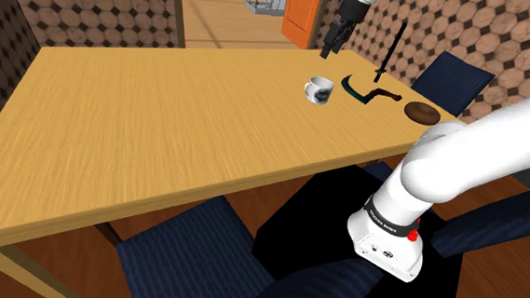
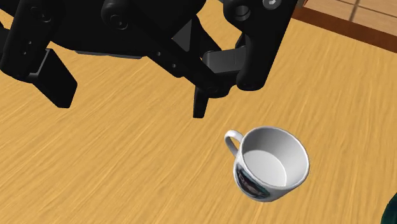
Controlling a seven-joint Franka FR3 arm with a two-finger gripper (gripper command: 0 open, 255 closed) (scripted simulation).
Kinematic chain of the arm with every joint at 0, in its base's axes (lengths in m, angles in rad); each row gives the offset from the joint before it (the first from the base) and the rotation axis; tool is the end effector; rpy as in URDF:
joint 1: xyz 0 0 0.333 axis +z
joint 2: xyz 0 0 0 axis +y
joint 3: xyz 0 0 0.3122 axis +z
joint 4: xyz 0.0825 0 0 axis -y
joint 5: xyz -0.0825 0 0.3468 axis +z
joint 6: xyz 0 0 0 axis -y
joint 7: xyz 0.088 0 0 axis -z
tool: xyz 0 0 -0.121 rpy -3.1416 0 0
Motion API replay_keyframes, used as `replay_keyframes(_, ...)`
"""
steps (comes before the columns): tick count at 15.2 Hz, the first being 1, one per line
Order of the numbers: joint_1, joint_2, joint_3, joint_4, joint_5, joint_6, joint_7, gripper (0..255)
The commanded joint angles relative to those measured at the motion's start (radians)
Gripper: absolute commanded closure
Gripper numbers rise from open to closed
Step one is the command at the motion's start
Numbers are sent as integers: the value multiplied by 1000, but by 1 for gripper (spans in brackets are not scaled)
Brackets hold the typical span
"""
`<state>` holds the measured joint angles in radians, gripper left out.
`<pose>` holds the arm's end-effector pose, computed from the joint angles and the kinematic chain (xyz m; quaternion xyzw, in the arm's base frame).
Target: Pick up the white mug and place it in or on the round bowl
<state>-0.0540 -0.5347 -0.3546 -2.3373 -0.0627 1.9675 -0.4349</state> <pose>0.3419 -0.1719 0.5251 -0.9951 -0.0401 -0.0866 0.0275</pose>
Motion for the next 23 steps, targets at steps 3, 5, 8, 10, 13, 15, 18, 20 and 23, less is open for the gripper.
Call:
replay_keyframes(3,1,112,-82,26,15,74,-89,0)
replay_keyframes(5,4,175,-124,47,33,106,-138,0)
replay_keyframes(8,9,278,-185,88,76,149,-219,0)
replay_keyframes(10,12,353,-224,122,118,173,-279,0)
replay_keyframes(13,8,475,-272,182,200,198,-378,0)
replay_keyframes(15,-4,563,-294,229,265,207,-447,0)
replay_keyframes(18,-44,697,-306,310,366,206,-546,0)
replay_keyframes(20,-78,773,-300,363,420,200,-596,0)
replay_keyframes(23,-84,797,-289,350,443,231,-610,0)
